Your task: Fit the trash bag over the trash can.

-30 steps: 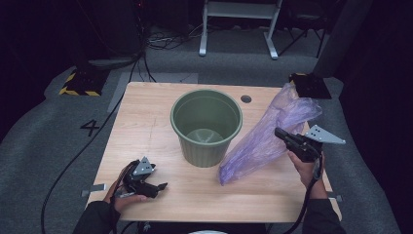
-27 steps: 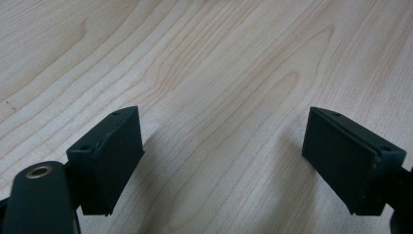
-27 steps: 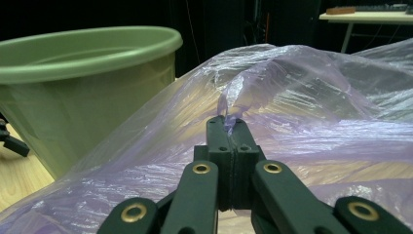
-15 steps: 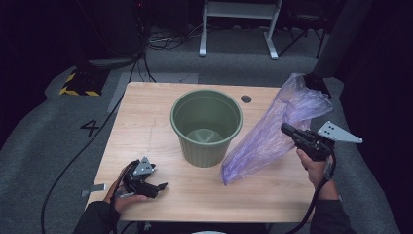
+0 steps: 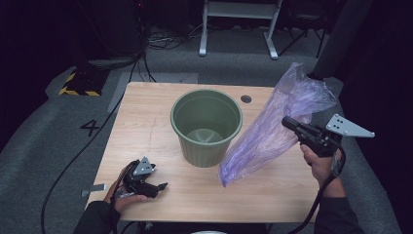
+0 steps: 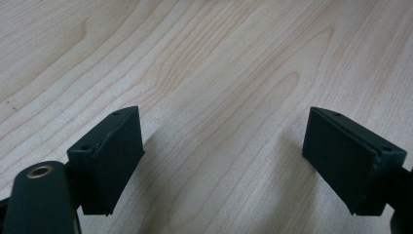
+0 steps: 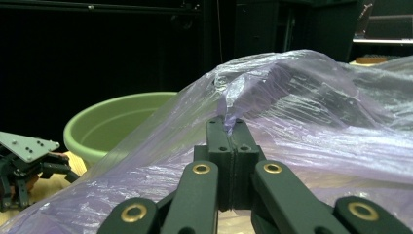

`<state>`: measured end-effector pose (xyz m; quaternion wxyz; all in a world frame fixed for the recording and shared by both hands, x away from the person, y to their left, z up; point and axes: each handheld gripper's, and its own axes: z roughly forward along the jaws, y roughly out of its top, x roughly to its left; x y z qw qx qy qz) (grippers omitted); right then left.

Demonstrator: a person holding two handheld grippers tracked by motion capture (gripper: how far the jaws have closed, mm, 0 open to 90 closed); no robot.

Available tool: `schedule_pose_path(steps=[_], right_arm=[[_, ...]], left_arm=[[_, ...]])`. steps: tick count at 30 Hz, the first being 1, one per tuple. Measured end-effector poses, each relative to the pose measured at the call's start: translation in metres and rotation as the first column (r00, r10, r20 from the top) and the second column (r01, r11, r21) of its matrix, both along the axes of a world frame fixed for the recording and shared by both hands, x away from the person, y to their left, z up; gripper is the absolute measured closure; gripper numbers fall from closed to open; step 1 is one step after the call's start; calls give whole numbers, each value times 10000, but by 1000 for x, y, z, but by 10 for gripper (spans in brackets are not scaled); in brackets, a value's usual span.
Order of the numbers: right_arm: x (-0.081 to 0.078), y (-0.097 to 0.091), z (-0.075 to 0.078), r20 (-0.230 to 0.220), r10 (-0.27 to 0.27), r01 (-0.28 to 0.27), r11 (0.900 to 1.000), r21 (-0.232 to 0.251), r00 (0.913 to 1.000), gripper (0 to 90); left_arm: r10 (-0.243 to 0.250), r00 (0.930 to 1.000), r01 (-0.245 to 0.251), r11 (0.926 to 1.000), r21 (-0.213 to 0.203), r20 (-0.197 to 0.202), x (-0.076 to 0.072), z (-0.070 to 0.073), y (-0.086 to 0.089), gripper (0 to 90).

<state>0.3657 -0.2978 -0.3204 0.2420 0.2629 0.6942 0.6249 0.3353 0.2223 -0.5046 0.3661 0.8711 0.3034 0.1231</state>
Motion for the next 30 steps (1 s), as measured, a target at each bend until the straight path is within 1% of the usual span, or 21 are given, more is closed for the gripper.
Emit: schedule_pose_path(steps=[4,8,10,16,19,23,28,30], right_arm=[[3,4,11,115,187,-188,9998,103,9998,900],[8,5,18,87,248,-251,9989,388,9997,900],[11,6,21,86,237,-240,9988,428,9997,900],[16,12,30,226,145,-153,9992,363,9996,900],[20,16,36,279,95,-101,9997,219,9996,900],[24,22,45,471,66,-72,9999,111,9989,900],[27,26,57,604,33,-36,10000,40,9982,900],[27,27,61,678,-35,37,10000,-34,9977,900]], left_arm=[[-1,10000,1,10000,2,2,0,0,0,144],[-3,10000,3,10000,-5,-1,0,0,0,144],[-4,10000,4,10000,-5,-3,0,0,0,144],[14,10000,-14,10000,16,3,0,0,0,145],[59,10000,-59,10000,22,18,-1,0,0,147],[122,9999,-121,9998,139,-43,-2,2,0,153],[103,9999,-102,9998,174,-57,-3,3,1,168],[1,10000,-1,10000,94,-34,-4,5,0,165]])
